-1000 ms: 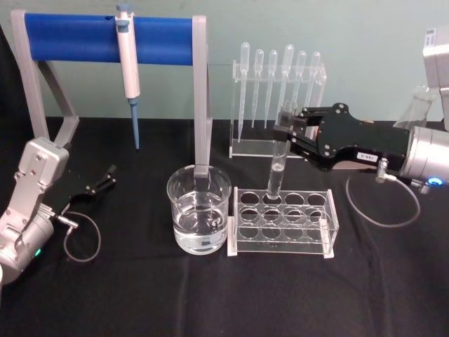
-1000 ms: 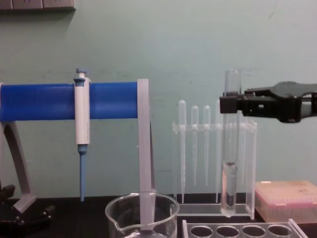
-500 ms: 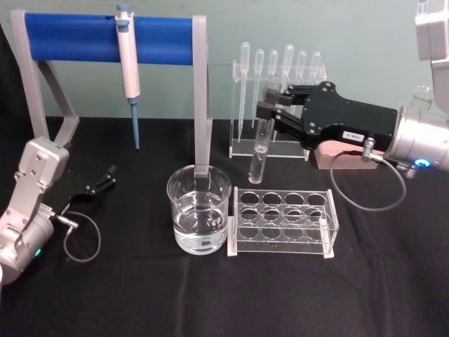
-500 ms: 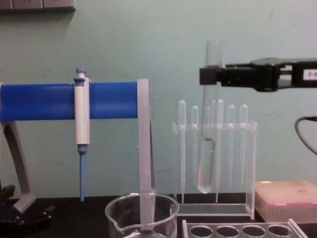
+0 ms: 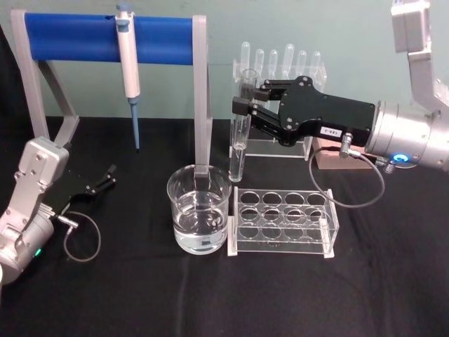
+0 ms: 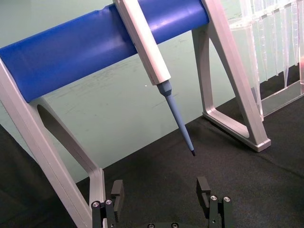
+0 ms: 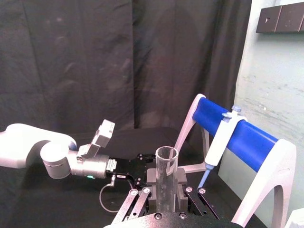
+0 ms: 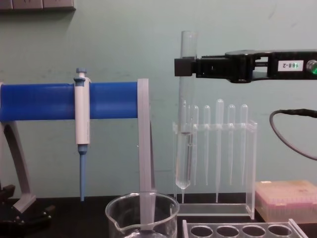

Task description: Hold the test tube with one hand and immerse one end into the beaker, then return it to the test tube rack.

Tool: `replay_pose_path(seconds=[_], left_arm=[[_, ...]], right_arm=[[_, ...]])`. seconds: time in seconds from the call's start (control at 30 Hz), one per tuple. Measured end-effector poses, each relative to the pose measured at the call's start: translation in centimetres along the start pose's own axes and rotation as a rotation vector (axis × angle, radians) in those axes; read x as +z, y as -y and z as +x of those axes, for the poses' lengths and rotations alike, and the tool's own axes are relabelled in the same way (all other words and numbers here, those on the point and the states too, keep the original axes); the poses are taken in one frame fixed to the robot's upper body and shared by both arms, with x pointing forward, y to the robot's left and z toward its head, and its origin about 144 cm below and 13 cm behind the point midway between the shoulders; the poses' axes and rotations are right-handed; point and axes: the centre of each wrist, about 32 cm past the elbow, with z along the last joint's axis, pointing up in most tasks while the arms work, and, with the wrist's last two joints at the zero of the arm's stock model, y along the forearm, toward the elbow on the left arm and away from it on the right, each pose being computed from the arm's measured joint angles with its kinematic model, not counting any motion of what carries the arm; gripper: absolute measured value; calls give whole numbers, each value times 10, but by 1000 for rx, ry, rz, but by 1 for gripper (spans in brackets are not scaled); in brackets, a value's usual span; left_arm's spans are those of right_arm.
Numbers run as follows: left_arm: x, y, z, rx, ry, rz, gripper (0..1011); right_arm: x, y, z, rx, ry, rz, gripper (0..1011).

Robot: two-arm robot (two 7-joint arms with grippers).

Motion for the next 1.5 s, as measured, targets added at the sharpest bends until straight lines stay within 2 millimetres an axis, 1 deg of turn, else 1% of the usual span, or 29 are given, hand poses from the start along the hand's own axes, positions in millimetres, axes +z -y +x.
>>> replay_pose_path(seconds=[0.63, 1.5], left_arm=[[0, 0, 0, 0, 0, 0, 1000], [0, 0, 0, 0, 0, 0, 1000]], right_arm=[[2, 6, -2, -7, 22, 4, 246], [2, 6, -1, -8, 21, 3, 246]])
